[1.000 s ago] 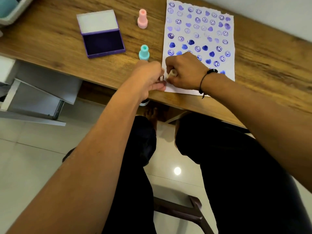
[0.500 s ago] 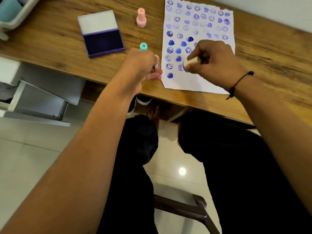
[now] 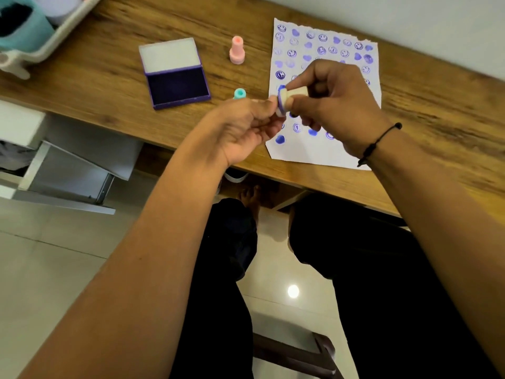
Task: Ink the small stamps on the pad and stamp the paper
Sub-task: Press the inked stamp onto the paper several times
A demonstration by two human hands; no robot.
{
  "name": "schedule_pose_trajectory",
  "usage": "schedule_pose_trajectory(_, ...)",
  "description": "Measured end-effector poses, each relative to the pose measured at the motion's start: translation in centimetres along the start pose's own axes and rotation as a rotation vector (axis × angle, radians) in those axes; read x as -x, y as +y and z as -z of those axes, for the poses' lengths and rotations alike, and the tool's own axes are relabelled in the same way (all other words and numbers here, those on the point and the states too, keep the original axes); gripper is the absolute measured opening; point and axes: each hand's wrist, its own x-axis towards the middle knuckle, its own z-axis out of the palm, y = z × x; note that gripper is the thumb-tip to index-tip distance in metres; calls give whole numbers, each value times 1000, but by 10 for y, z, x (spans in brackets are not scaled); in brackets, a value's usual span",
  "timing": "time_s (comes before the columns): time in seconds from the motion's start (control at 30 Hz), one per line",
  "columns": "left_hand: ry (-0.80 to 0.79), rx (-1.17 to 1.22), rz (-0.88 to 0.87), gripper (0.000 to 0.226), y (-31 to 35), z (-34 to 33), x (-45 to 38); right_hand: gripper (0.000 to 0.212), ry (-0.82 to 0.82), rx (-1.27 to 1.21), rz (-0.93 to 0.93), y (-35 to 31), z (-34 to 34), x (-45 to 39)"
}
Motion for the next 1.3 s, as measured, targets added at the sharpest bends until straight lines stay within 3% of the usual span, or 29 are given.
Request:
schedule_pose_trajectory(0.2,-12,110,-55,14,1,3,-2,15,13,74,36,-5,-2,-5)
schedule_pose_trajectory(0.57,75,68,-193,17,12,16,2,11,-123,186,234,-26,-8,-23)
schedule_pose_trajectory(0.77,165,68,-329,26,24,15,8,17,-65,336,336,-40,-16,-41)
schedule_pose_trajectory(0.9,402,21,-374,23,34,34,5,20,131,406,342,-32,-23,-68)
schedule_pose_trajectory(1.07,377,47,-372,18,33,41,4,8,-55,766,304,-7,-55,-102)
schedule_pose_trajectory(1.2,366,70,-344,18,36,36,-3,22,-112,869,323,6,-64,-115)
schedule_pose_trajectory(1.3,355,98,-340,18,37,34,-9,20,-185,914,338,3,-63,-117)
